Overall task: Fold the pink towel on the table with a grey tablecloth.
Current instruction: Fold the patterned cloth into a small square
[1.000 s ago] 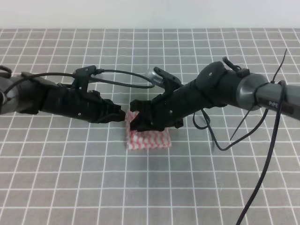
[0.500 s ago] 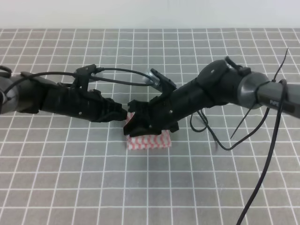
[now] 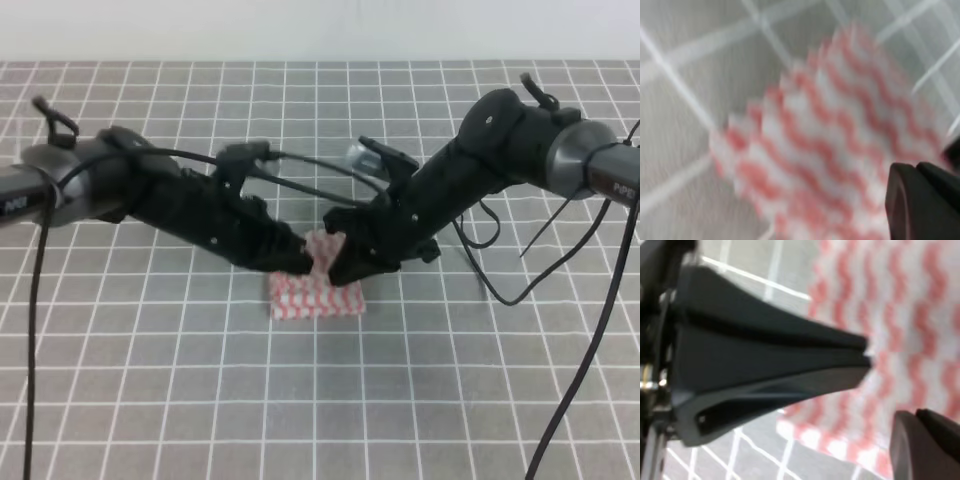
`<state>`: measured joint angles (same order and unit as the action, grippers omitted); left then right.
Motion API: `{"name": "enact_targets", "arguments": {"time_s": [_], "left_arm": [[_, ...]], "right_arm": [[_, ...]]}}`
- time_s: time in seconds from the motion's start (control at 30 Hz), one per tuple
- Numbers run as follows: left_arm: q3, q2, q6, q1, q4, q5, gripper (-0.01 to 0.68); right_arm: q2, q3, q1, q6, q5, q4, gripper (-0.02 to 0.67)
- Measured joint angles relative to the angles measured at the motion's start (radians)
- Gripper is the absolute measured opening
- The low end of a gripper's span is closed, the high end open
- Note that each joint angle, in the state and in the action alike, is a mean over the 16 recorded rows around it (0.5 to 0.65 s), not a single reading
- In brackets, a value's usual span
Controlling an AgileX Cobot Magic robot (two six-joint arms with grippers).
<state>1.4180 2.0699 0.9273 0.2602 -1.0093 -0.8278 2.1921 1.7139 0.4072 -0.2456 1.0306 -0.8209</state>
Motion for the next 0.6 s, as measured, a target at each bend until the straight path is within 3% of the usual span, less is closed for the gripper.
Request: {"name": "enact_targets", "arguments": {"time_s": [0.23,0.6], "left_arm": [[0.002,0.001,-0.141,0.028,0.177,-0.028,-0.001],[0.033,-0.004,-0.208,0.026,0.253,-0.087,-0.001]], "right_arm": [[0.009,0.001,0.000,0.033,0.016,0.082,-0.015],[0.035,0.006,0.000,0.034,0.029,0.096,-0.015]]}}
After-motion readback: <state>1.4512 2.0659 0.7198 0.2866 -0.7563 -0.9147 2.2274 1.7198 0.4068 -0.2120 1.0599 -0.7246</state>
